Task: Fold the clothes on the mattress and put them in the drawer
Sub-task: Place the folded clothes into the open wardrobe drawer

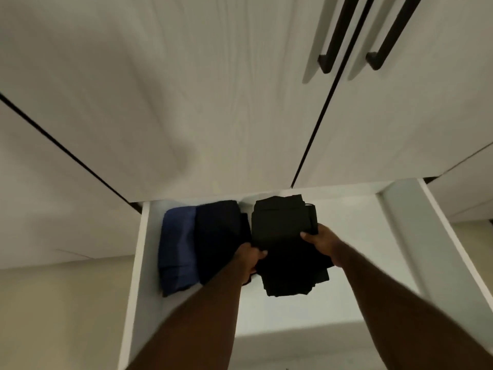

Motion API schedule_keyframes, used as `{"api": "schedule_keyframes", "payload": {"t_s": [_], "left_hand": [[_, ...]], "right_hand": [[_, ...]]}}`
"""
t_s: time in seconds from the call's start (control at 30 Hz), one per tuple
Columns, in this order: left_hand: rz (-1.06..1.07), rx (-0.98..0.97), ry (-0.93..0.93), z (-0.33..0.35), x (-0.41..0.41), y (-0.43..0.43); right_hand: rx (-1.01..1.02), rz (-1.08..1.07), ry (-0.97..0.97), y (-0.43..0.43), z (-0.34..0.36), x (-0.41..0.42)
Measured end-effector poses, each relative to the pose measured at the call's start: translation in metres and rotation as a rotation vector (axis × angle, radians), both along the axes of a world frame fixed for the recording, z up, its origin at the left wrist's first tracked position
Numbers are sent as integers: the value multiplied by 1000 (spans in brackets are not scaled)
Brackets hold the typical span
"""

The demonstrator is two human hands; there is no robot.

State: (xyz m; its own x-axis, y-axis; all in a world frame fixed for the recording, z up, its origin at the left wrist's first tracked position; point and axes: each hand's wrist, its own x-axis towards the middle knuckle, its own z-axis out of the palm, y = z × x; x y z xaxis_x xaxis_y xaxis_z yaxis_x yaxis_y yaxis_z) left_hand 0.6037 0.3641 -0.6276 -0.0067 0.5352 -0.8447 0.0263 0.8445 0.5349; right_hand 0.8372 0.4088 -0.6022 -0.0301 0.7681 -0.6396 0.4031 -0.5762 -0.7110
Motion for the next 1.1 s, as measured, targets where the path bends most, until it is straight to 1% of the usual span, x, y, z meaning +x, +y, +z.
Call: {"api": "schedule_keyframes", "payload": {"t_s": [0.1,0.23,0.4,0.5,0.6,0.67,0.73,0.83,0.87,0.97,1.1], "left_hand": [[65,-36,100,-21,5,20],[116,-32,198,-40,5,42],[146,61,221,-62,10,58],[45,72,239,-76,13,60],[106,92,232,-56,13,51],[142,105,177,-40,10,41],[126,101,135,-23,5,34],[48,57,129,3,-5,23],[23,50,126,12,-10,19],[-55,44,94,38,-29,9],[-188,66,10,79,-58,-3]], "right_hand": [[34,92,-89,27,-31,-7],[94,175,-183,54,-62,-20],[76,297,-250,77,-97,-34],[26,246,-285,82,-112,-31],[-12,146,-354,74,-115,-23],[18,33,-388,60,-106,-20],[85,-110,-378,42,-92,-16],[124,-348,-310,10,-65,-4],[100,-429,-242,-3,-54,0],[-7,-627,59,-40,-20,7],[17,-761,328,-88,35,-1]]}}
